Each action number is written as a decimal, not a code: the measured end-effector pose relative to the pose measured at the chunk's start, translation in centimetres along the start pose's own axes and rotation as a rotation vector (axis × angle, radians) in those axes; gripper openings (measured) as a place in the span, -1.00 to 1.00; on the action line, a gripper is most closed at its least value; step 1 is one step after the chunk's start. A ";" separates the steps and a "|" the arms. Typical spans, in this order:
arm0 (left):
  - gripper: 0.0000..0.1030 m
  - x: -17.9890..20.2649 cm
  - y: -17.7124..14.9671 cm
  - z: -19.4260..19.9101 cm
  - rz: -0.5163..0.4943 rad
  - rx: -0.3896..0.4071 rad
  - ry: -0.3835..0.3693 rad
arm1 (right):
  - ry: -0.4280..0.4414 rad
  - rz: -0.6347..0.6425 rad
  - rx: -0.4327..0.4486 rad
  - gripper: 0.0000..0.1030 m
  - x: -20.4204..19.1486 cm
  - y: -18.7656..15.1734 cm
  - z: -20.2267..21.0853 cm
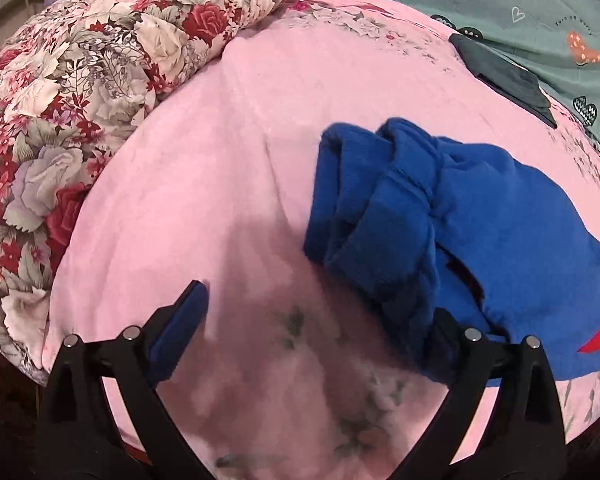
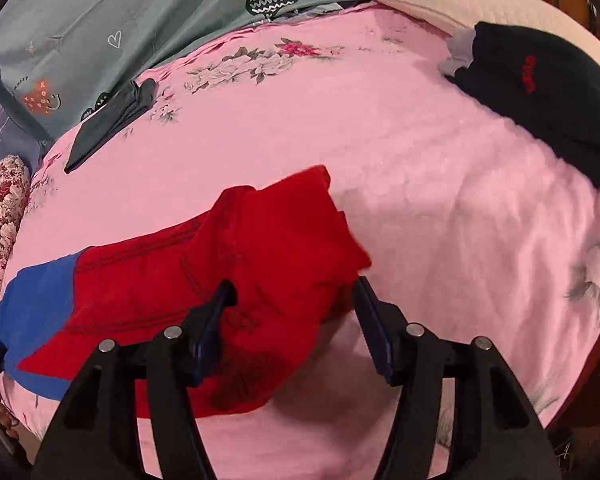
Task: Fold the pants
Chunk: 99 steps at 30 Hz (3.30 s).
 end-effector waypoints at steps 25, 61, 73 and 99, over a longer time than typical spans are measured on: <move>0.87 10.8 1.1 1.5 -0.227 0.111 0.015 | 0.273 0.120 0.047 0.47 -7.7 -0.8 2.1; 0.96 37.0 -4.7 -1.2 -0.531 -0.020 -0.244 | 0.241 -0.104 0.012 -0.56 2.0 0.0 -0.2; 0.96 18.3 1.6 -0.3 -0.321 0.067 0.062 | 0.669 0.317 -0.105 0.58 -23.7 6.3 3.6; 0.96 15.1 -0.1 -2.2 -0.289 0.009 -0.032 | 0.928 0.195 -0.761 0.60 -40.1 -0.1 -12.1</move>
Point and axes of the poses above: each gripper's, at about its wrist camera, not at the fingertips, and z roughly against the way its jaws point, x to its right, y to its top, the point moved 6 cm from there along -z, roughly the way its jaws point
